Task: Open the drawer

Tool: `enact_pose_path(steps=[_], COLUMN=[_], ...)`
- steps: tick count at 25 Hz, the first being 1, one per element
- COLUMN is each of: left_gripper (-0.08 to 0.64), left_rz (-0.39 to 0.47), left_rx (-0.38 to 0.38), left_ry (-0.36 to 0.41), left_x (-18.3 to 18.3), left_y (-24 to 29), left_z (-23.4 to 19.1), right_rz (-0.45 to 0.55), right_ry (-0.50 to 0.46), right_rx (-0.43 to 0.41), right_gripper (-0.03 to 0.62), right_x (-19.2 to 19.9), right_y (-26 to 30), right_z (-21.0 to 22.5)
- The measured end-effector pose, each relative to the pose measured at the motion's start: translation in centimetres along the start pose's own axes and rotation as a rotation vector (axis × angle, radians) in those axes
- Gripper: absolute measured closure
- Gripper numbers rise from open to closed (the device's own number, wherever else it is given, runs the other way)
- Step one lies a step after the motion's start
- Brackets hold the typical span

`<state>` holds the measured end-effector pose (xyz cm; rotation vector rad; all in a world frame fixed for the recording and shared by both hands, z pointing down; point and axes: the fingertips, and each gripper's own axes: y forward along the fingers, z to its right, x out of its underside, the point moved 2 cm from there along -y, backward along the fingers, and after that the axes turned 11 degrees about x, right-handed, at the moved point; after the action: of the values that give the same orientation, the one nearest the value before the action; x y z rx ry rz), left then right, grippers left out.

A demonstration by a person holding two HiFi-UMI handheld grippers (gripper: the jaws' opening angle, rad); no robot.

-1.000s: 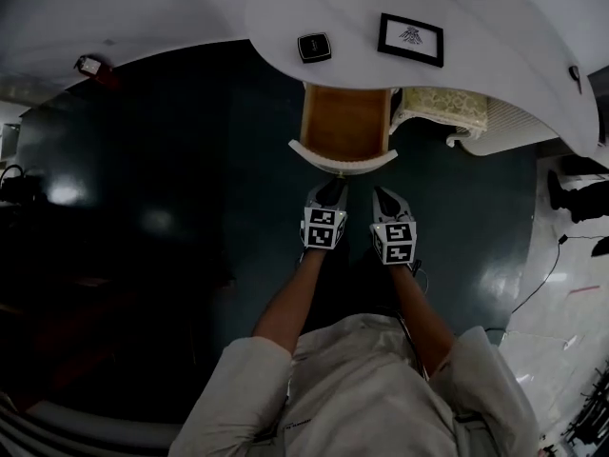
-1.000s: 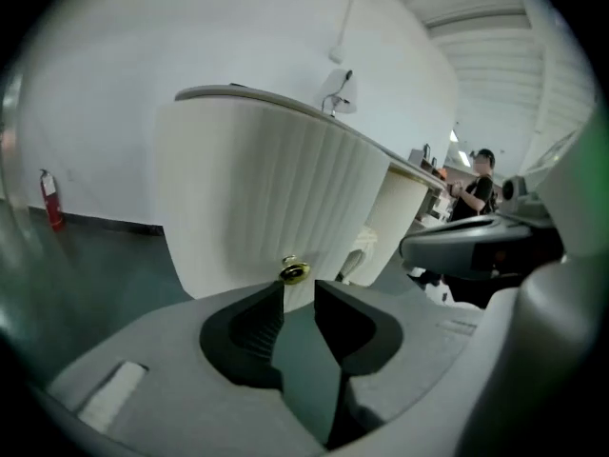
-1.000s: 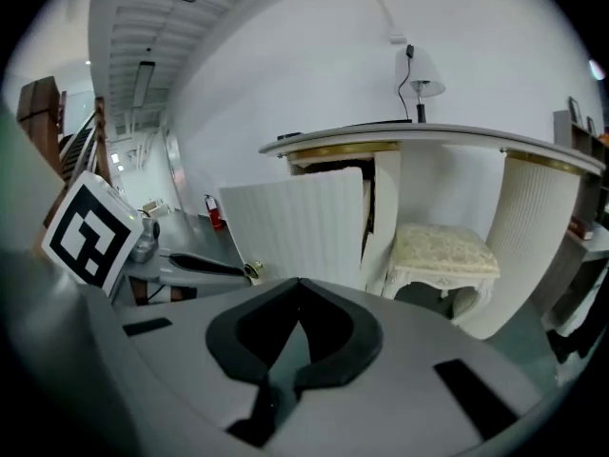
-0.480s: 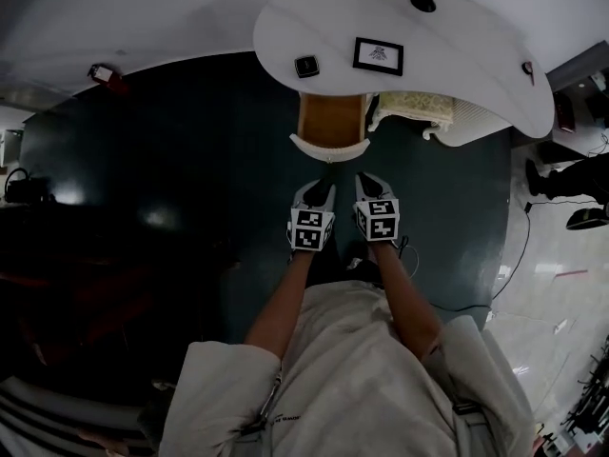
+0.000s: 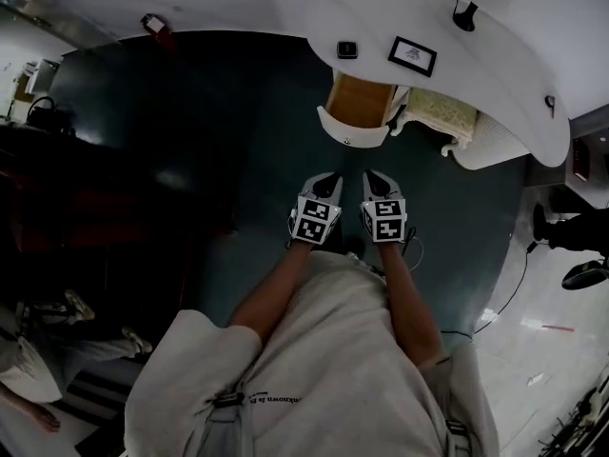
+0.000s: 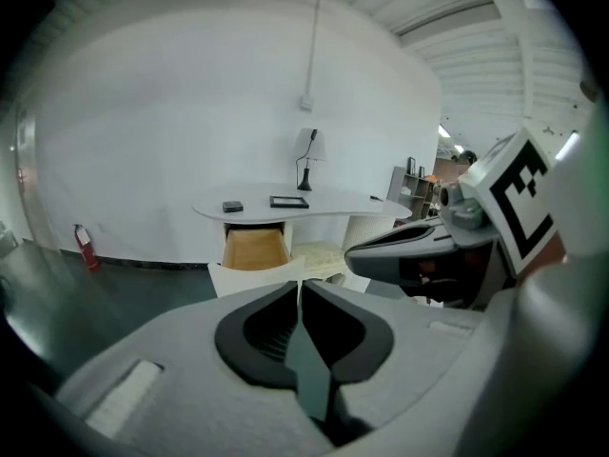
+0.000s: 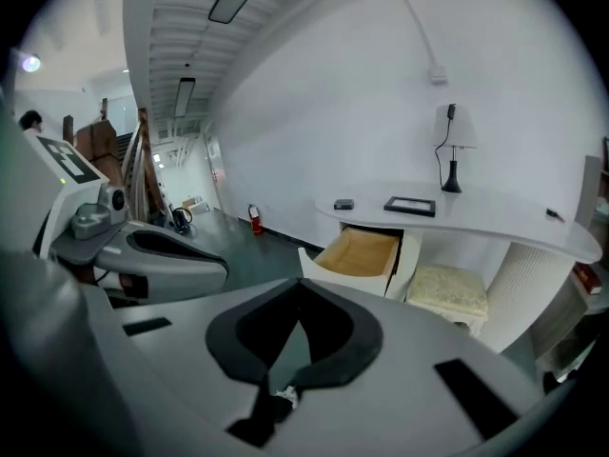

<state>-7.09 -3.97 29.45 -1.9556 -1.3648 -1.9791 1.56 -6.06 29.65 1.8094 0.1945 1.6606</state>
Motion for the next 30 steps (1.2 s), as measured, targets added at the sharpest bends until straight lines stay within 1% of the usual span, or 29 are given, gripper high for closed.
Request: enact_pose_path(steps=[2,4,6,8,10,11,13,15,18,24,30], left_gripper=[0.548,0.549,0.549,0.549,0.549,0.549,0.549,0.549,0.549,0.549,0.549], left_rz=[0.013,0.052,0.078,0.084,0.098,0.108,0.126,0.125,0.121,0.153,0.16], left_rx=[-0.018,-0.032,-0.041,-0.04,-0.042,-0.044,-0.049,-0.049,-0.041,-0.042,-0.044], left_ry=[-0.014,-0.029,-0.012,0.007,0.011,0.012,0.015,0.024,0.031,0.048,0.043], left_x=[0.2,-0.2,-0.6,-0.7,-0.9,-1.2,-1.8,-2.0,-2.2,-3.3,-3.1], left_y=[-1.4,-2.0,-2.2,-2.5,-2.8,-2.8,-2.7,-2.6,-2.4,-2.4,-2.7], left_z=[0.3,0.8,1.3,2.0,2.3,2.4,2.5,2.9,3.4,3.8,3.6], right_rz=[0.006,0.017,0.017,0.009,0.008,0.012,0.023,0.029,0.034,0.043,0.043], right_ry=[0.009,0.009,0.009,0.049,0.104,0.117,0.108,0.096,0.095,0.096,0.092], right_rx=[-0.017,-0.02,-0.016,-0.017,-0.019,-0.017,-0.01,0.003,0.022,0.047,0.048], right_gripper=[0.577,0.577,0.577,0.577,0.577,0.577,0.577,0.577,0.577,0.577,0.577], right_x=[0.5,0.9,1.3,1.8,2.0,1.9,1.6,1.6,1.6,1.6,1.8], right_y=[-1.2,-2.1,-2.7,-3.0,-3.3,-3.5,-3.7,-4.1,-4.6,-5.1,-5.1], right_z=[-0.6,-0.6,-0.4,-0.3,-0.1,0.1,0.4,0.8,1.4,2.1,1.9])
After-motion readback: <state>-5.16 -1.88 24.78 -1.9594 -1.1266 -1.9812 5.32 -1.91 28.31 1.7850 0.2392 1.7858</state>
